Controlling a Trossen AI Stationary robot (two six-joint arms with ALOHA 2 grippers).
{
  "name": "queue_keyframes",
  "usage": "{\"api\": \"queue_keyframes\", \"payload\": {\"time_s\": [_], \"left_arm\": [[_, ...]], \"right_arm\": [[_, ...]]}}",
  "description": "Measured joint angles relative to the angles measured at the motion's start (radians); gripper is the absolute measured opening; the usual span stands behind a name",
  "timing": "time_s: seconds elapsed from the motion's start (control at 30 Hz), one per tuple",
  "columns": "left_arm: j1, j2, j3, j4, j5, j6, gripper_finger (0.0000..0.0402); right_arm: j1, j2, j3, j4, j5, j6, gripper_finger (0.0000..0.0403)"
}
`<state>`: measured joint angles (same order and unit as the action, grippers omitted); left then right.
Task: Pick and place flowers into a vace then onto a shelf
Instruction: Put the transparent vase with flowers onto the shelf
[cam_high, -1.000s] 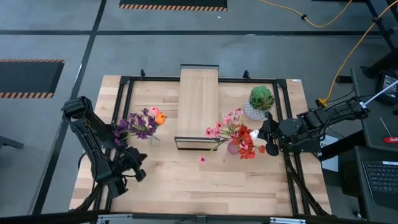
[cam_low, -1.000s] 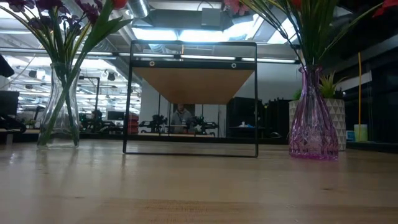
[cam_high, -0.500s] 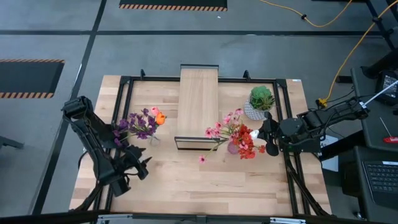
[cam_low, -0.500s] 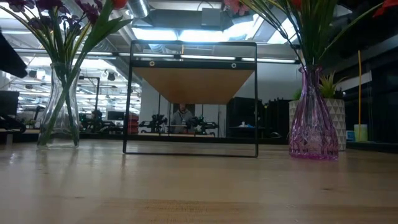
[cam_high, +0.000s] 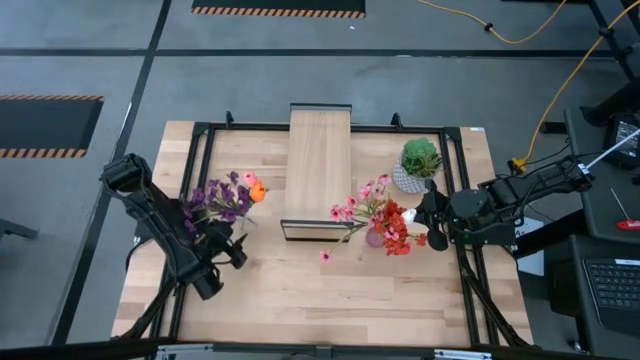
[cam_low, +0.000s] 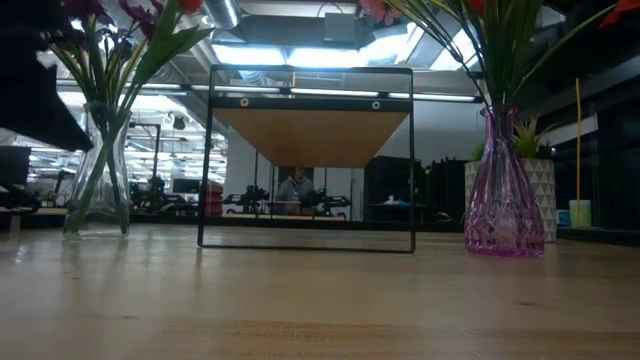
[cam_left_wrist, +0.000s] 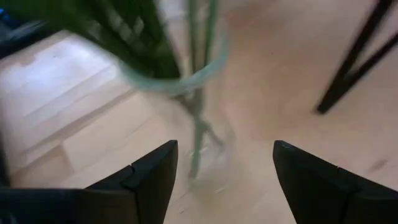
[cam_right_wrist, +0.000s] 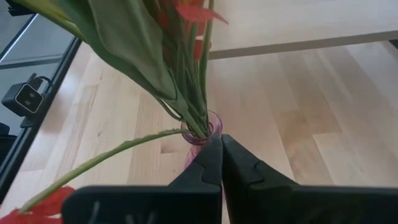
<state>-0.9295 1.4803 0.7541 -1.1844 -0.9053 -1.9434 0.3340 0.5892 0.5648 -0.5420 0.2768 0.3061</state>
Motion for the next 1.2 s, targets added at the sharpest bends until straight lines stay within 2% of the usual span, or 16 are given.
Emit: {"api": "queue_keyframes", "payload": {"time_s": [0.1, 0.23, 0.47, 0.83, 1.2], "left_arm": [[0.010, 0.000, -0.018, -0.001, 0.026, -0.016, 0.0255], [0.009, 0.000, -0.019, -0.005, -0.039, -0.015, 0.0255], [0.012, 0.000, -0.019, -0.075, -0.059, -0.058, 0.0255], [0.113, 0.000, -0.019, -0.124, -0.157, -0.020, 0.0255], [0.187, 0.000, -0.019, -0.116, -0.143, 0.027, 0.0255]], "right_arm": [[0.000, 0.000, 0.000, -0.001, 0.000, -0.007, 0.0000], [0.000, 0.000, 0.000, -0.001, 0.000, -0.023, 0.0000], [0.000, 0.000, 0.000, 0.000, 0.001, -0.022, 0.0000], [0.000, 0.000, 0.000, 0.022, 0.002, -0.022, 0.0000], [0.000, 0.000, 0.000, 0.022, 0.002, -0.022, 0.0000]]}}
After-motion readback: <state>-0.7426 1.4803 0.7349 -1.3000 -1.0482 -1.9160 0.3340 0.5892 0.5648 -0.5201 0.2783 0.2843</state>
